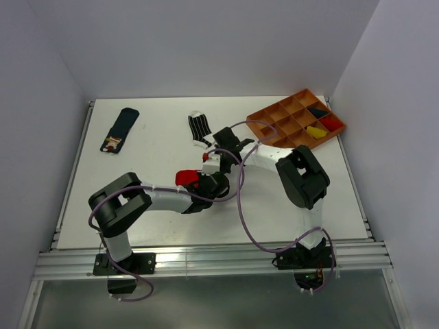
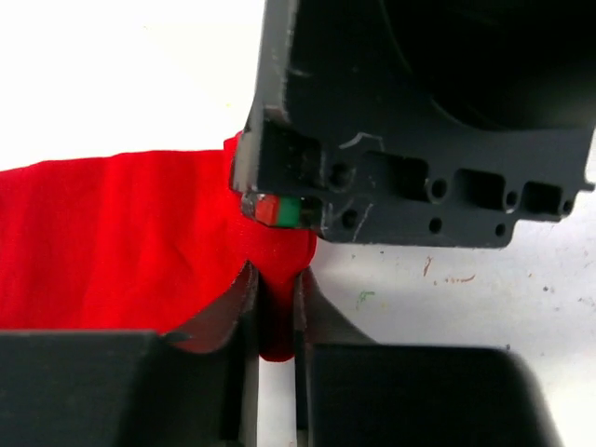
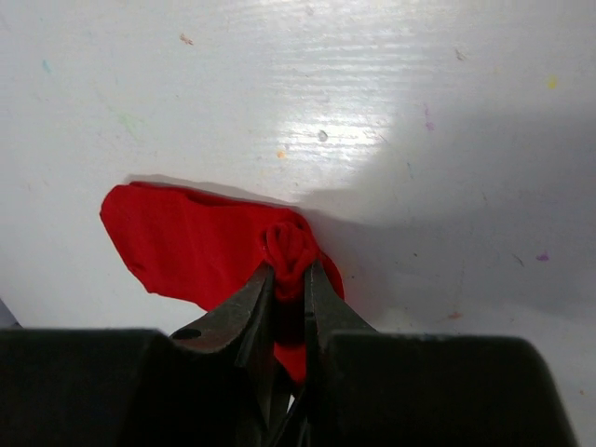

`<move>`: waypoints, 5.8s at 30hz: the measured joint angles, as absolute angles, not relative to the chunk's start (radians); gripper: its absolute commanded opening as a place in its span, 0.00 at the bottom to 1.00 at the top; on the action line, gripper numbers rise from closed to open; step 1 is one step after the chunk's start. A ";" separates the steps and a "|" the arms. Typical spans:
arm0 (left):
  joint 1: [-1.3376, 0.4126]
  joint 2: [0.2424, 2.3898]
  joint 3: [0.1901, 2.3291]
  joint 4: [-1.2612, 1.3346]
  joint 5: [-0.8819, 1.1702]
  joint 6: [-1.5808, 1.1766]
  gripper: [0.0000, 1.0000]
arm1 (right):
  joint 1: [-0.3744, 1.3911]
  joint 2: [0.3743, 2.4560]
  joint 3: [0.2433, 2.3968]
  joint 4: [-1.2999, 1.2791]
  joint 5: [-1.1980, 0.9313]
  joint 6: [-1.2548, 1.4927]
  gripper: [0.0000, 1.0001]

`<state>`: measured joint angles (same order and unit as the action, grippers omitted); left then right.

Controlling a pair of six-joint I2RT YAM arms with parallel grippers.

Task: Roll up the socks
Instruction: Roll the sock at the center of the board.

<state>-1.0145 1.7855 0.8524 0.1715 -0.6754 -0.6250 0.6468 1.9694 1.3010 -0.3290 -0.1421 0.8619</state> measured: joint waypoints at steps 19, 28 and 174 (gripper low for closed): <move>-0.744 1.581 0.575 0.373 -0.279 -0.862 0.00 | 0.608 1.825 1.073 -0.009 -0.219 0.925 0.60; -0.607 1.573 0.456 0.564 -0.050 -0.976 0.00 | 0.608 1.846 1.060 0.091 -0.282 0.945 0.63; -0.556 1.658 0.512 0.628 0.243 -0.896 0.56 | 0.629 1.930 1.069 0.067 -0.204 1.013 0.00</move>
